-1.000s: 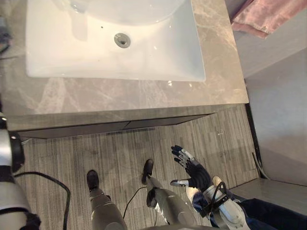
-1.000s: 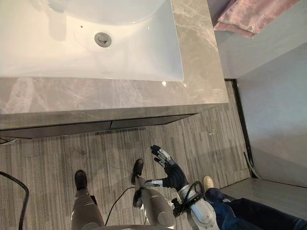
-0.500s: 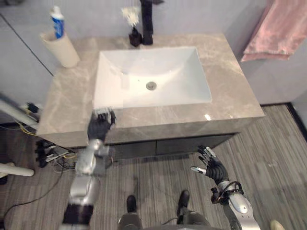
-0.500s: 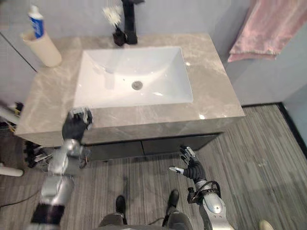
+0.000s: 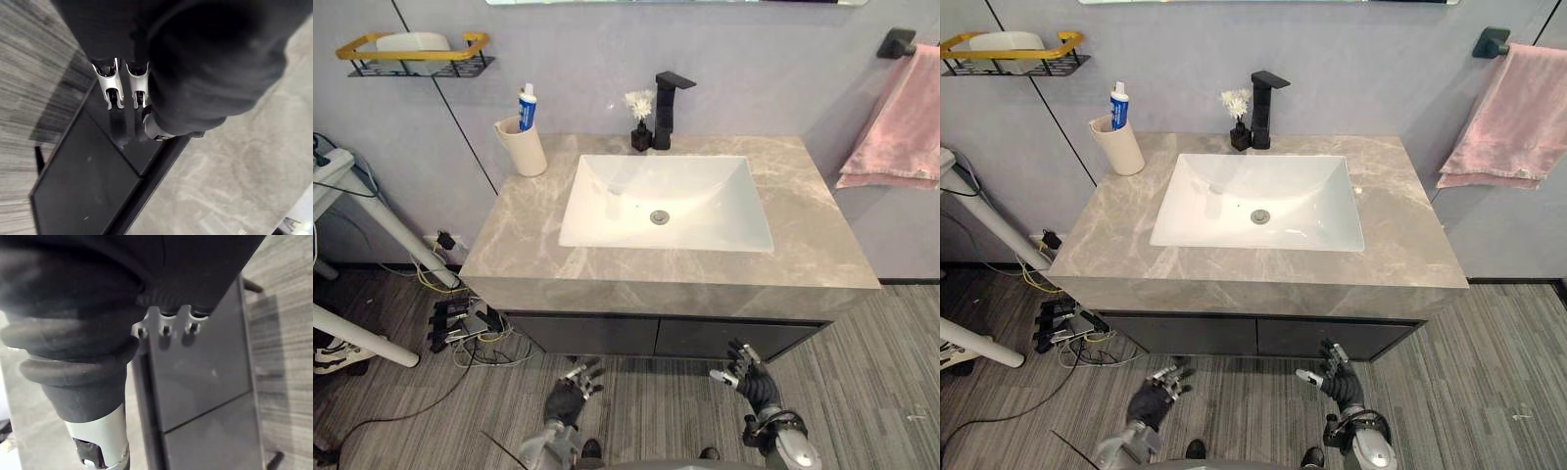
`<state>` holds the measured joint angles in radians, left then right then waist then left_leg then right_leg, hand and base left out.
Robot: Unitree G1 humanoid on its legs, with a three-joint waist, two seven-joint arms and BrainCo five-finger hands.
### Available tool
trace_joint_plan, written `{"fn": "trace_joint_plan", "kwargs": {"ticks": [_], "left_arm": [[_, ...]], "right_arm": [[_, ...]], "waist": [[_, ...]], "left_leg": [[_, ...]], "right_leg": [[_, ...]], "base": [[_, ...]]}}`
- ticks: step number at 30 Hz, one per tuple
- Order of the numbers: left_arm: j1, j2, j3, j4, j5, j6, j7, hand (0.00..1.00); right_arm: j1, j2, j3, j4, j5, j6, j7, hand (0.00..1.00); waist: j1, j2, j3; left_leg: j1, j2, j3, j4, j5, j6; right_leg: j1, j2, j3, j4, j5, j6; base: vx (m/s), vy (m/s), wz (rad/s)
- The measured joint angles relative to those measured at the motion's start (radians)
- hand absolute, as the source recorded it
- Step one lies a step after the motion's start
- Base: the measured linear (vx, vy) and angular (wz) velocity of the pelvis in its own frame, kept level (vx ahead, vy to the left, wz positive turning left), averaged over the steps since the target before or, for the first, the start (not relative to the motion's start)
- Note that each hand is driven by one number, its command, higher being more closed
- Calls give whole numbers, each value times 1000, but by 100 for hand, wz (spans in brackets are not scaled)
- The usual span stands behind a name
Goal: Organize washtable
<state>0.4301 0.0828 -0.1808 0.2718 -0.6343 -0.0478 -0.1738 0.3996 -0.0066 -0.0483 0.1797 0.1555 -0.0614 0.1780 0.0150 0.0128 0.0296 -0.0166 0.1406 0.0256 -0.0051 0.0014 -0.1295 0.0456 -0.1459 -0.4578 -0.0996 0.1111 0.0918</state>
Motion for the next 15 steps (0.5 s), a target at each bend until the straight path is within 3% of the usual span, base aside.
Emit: {"fn": "trace_joint_plan", "kwargs": {"ticks": [6, 9, 12, 14, 15], "left_arm": [[-24, 8, -23, 36, 73, 0, 5, 0], [-32, 19, -27, 36, 163, -3, 9, 0], [-87, 31, -42, 31, 309, -7, 57, 0], [-130, 43, -27, 22, 337, -7, 74, 0], [-141, 49, 1, -16, 337, -7, 92, 0]], "right_arm": [[2, -2, 29, 2, -40, -1, -3, 0], [-5, -2, 25, 2, -42, -6, -5, 0], [-22, 1, 16, 2, -44, -8, -33, 0], [-29, 10, 12, 1, -48, -7, -48, 0], [-50, 13, 10, -5, -49, -6, -51, 0]], "waist": [[-3, 8, -9], [-4, 0, -7], [-7, -9, 9], [-21, -51, 36], [-47, -109, 57]], "left_leg": [[20, 1, 21, -15, 0, 7], [18, 3, 85, -21, -4, 3], [-27, 1, 203, -1, -5, 6], [-68, -5, 285, 69, -36, 21], [-89, -42, 345, 131, -72, 56]], "right_leg": [[-6, 0, 30, -1, -5, 4], [-56, 3, 104, 1, 6, -2], [-187, 0, 236, 38, 49, -7], [-254, -5, 311, 51, 79, -1], [-268, -33, 369, 10, 78, 42]], "base": [[-44, -1, -10], [-48, 18, -65], [-40, 44, -120], [-51, 65, -118], [-84, 112, -116]]}}
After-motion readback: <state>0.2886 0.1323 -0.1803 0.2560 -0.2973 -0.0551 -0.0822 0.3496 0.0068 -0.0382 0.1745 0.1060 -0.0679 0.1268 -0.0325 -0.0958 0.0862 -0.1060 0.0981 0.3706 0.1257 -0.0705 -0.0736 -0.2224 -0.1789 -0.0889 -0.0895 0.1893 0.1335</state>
